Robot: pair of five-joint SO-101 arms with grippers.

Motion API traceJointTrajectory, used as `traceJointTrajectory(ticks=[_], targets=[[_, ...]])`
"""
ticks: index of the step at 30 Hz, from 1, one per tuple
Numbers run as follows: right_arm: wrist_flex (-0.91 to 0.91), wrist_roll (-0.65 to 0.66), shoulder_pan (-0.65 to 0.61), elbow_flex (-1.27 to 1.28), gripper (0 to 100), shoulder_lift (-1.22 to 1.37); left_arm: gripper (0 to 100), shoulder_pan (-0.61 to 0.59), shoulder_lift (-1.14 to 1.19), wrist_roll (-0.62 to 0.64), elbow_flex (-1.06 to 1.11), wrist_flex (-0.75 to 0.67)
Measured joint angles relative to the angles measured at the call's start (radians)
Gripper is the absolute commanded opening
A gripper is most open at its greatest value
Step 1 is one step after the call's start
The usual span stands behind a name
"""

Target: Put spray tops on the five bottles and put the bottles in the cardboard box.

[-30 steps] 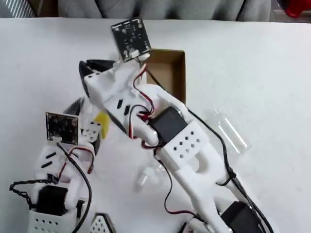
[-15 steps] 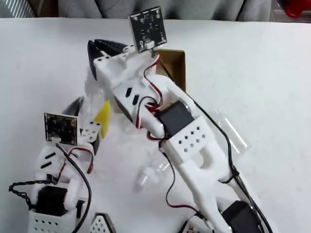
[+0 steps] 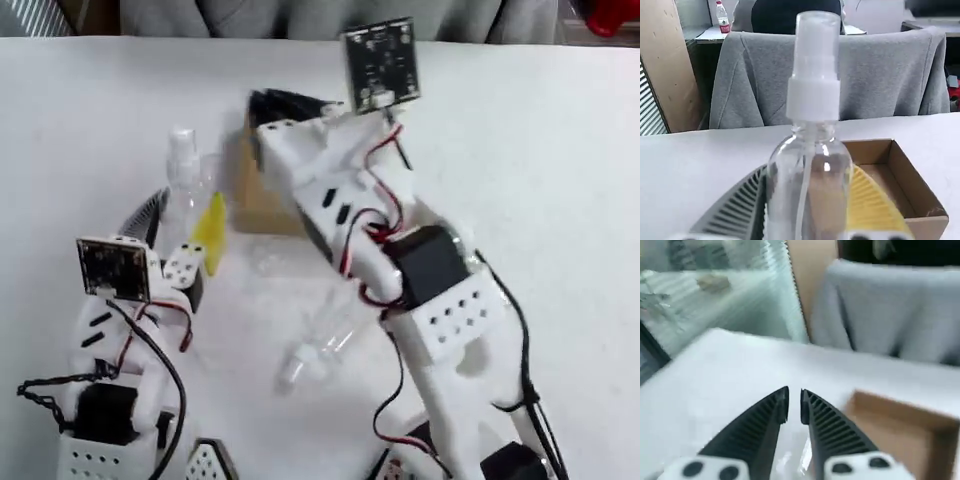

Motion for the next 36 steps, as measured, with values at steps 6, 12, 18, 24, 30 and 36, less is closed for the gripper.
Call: traceJointTrajectory(ticks=[6,12,18,24,30,36], targets=[[0.281,0.095,0.083,0.026,1.5,-0.005,2,0.003,0.0,0.006,0.0,-0.052],[0.305,0.221,0.041,0.241,1.5,-0.097,2,0.003,0.017,0.009,-0.015,-0.058],[0.072,0.23,-0.084,0.557,1.5,-0.276,2,-0.002,0.238,0.009,-0.172,-0.058],[-0.31,0.23,-0.222,0.937,1.5,-0.428,2,-0.002,0.506,0.009,-0.275,-0.071],[-0.752,0.239,-0.305,1.235,1.5,-0.482,2,-0.002,0.54,0.009,-0.276,-0.138],[-1.007,0.239,-0.35,1.339,1.5,-0.493,2,0.008,0.54,0.009,-0.276,-0.167]])
